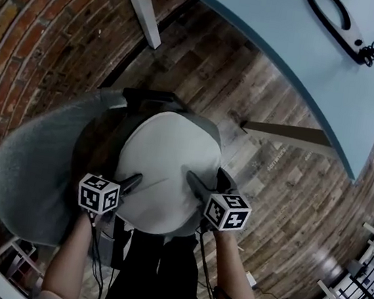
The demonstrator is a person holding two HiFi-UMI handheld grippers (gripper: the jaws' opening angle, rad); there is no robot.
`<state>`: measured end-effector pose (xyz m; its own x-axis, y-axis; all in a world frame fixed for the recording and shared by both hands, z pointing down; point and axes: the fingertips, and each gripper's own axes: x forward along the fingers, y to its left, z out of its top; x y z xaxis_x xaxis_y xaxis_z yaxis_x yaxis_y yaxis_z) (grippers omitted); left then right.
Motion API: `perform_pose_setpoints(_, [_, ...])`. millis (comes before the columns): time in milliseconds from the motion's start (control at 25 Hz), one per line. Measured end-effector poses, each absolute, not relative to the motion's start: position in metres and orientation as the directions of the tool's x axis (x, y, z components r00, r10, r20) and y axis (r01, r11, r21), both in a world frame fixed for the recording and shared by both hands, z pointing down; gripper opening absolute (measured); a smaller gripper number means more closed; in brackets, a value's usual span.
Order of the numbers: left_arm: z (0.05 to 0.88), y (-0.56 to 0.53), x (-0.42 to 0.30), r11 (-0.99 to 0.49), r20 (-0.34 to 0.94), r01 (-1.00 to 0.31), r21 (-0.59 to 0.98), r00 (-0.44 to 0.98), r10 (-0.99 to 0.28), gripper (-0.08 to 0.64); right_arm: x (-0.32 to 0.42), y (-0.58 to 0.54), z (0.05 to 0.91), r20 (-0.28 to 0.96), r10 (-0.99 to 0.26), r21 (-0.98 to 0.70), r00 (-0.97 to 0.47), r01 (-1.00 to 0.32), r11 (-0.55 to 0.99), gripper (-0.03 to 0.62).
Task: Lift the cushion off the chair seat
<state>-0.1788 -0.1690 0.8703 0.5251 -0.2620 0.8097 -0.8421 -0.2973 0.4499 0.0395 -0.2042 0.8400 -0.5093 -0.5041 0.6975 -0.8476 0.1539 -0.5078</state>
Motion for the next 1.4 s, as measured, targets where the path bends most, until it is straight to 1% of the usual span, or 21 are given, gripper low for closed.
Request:
perform_pose_setpoints(200, [0.865,-0.157,-0.178,-0.25,0.819,-0.865,0.435,0.496,-0.289,0.32,0.041,-0.204,0.829,0.672,-0.511,-0.537,-0.537,-0.828,0.164,0.42])
perform_pose_setpoints(240, [0.863,-0.155,-0.178,-0.247,0.821,-0.869,0.428,0.488,-0.296,0.302,0.042,-0.204,0.826,0.667,-0.515,-0.54,-0.539,-0.826,0.164,0.403])
perform_pose_setpoints(520, [0.839,-0.149,-0.175,-0.246,0.822,-0.882,0.402,0.466,-0.328,0.219,0.058,-0.205,0.804,0.665,-0.552,-0.509,-0.503,-0.846,0.158,0.211])
perform_pose_setpoints(560, [0.835,-0.149,-0.173,-0.252,0.821,-0.885,0.393,0.461,-0.338,0.207,0.062,-0.205,0.799,0.665,-0.56,-0.505,-0.495,-0.85,0.151,0.171])
perform_pose_setpoints(640, [0.823,-0.151,-0.17,-0.262,0.816,-0.889,0.375,0.451,-0.362,0.184,0.071,-0.205,0.789,0.666,-0.574,-0.494,-0.477,-0.858,0.14,0.067])
perform_pose_setpoints(680, [0.816,-0.151,-0.167,-0.266,0.811,-0.89,0.37,0.449,-0.375,0.173,0.075,-0.205,0.782,0.666,-0.58,-0.484,-0.469,-0.863,0.142,0.038])
perform_pose_setpoints(920, [0.753,-0.15,-0.144,-0.299,0.777,-0.897,0.327,0.435,-0.455,0.143,0.092,-0.198,0.719,0.657,-0.61,-0.443,-0.444,-0.881,0.164,0.025])
perform_pose_setpoints(1120, [0.673,-0.151,-0.122,-0.319,0.734,-0.905,0.28,0.416,-0.536,0.132,0.115,-0.196,0.638,0.603,-0.662,-0.439,-0.445,-0.878,0.191,0.023])
perform_pose_setpoints(1400, [0.556,-0.124,-0.104,-0.309,0.695,-0.921,0.235,0.382,-0.609,0.129,0.134,-0.17,0.518,0.557,-0.688,-0.404,-0.465,-0.875,0.265,0.021])
